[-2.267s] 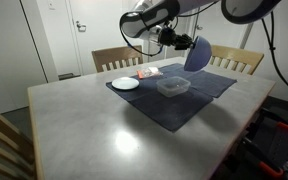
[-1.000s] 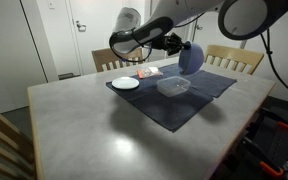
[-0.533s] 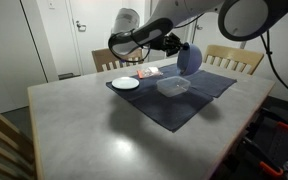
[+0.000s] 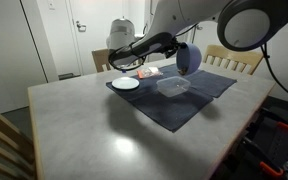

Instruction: Pick the blue bowl and pour the beans into the clear bowl

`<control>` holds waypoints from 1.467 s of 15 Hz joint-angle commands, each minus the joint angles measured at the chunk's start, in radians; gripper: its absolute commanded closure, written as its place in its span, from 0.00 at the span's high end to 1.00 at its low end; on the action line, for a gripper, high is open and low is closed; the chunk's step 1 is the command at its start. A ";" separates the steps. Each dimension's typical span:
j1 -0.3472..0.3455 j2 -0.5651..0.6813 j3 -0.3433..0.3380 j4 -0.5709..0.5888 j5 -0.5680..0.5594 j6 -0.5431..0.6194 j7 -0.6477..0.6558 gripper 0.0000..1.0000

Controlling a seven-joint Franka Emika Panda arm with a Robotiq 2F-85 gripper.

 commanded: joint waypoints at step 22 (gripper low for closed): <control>0.061 0.006 -0.020 -0.057 -0.296 0.012 -0.127 0.01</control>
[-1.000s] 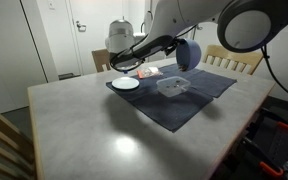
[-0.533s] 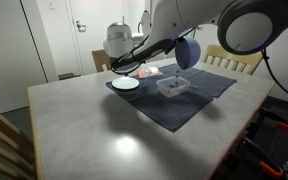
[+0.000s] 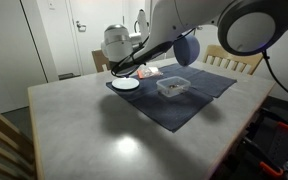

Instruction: Pick the blue bowl and pour the beans into the clear bowl

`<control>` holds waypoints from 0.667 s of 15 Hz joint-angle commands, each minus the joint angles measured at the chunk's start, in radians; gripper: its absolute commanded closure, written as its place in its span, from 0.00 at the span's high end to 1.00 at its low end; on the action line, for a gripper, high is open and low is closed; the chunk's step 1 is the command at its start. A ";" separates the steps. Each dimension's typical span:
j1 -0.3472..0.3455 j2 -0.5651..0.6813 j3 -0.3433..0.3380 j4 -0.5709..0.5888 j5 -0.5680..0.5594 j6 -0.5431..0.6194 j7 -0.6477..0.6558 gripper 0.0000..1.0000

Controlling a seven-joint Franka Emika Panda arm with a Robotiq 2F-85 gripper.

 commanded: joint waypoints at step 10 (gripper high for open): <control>0.006 -0.015 -0.012 -0.050 -0.119 0.013 -0.086 0.01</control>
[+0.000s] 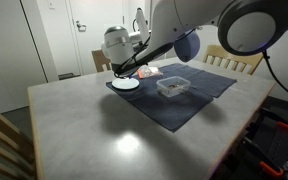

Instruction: Pick the blue bowl and pour the beans into the clear bowl

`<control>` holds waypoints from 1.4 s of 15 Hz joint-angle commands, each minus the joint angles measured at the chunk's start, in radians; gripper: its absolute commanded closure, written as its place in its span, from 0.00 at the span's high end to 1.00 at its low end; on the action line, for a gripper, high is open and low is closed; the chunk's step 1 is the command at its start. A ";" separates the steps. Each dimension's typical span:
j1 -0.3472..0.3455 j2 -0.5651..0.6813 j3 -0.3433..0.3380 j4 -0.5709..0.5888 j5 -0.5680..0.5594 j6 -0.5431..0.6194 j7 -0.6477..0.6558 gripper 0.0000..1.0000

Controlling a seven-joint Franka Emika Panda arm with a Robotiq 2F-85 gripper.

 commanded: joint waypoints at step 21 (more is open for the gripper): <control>0.011 0.000 -0.009 -0.007 -0.081 0.000 -0.101 0.01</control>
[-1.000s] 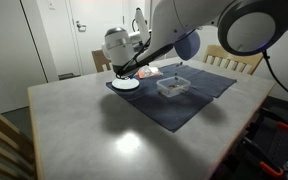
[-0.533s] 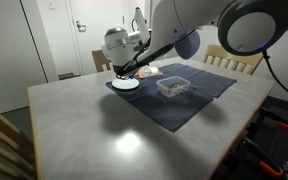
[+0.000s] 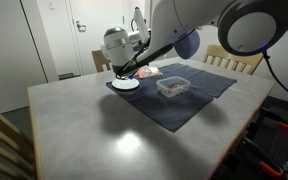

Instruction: Pick the blue bowl and pour the beans into the clear bowl

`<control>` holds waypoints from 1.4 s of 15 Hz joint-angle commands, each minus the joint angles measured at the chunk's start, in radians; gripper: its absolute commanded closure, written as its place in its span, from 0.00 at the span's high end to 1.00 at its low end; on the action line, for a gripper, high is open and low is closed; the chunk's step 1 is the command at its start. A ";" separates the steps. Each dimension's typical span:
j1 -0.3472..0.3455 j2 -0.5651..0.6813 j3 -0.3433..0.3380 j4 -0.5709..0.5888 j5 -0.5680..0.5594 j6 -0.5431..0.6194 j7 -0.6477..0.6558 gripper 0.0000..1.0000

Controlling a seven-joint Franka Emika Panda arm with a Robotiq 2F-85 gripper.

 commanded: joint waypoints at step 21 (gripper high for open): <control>0.038 0.000 -0.005 0.005 -0.030 -0.024 -0.083 0.01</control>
